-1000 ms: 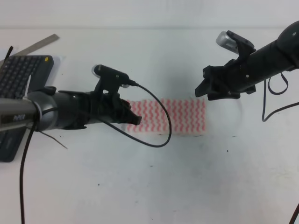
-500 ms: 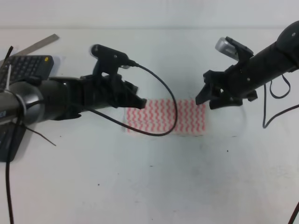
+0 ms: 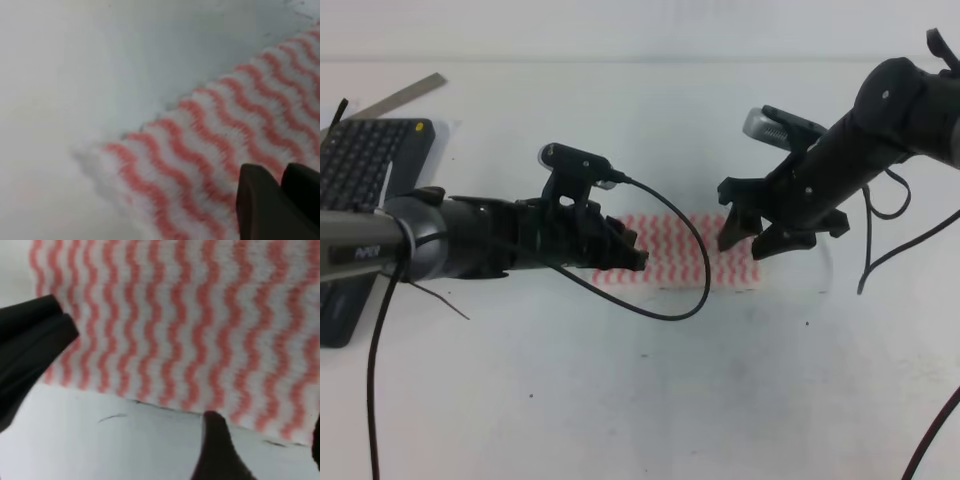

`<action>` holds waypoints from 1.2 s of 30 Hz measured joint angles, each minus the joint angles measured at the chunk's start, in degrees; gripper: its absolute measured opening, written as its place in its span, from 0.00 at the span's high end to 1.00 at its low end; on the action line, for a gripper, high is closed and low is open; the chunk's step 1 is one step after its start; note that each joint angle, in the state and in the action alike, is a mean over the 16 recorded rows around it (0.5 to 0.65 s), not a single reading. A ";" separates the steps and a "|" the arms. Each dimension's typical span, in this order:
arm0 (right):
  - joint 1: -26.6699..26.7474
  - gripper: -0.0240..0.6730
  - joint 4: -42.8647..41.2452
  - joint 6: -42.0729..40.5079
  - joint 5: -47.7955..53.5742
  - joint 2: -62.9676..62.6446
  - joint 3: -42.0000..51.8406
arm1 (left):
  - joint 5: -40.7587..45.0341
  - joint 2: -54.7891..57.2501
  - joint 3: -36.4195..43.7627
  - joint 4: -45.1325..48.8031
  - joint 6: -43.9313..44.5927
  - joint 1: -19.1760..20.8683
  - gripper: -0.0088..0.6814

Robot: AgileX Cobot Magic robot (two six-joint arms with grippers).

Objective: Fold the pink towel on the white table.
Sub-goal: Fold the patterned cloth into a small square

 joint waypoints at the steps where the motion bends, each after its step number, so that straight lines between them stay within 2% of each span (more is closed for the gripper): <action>1: 0.25 0.43 -0.55 0.63 -0.24 0.00 0.00 | -0.24 0.16 0.00 0.01 -0.02 0.00 0.86; 13: 0.71 0.43 -5.25 5.12 -3.03 0.00 0.00 | -1.97 0.60 0.00 -0.05 0.00 0.00 0.86; 36: 0.73 0.43 -4.29 5.18 -6.65 3.48 0.00 | -3.33 0.65 0.00 -0.06 0.05 0.00 0.86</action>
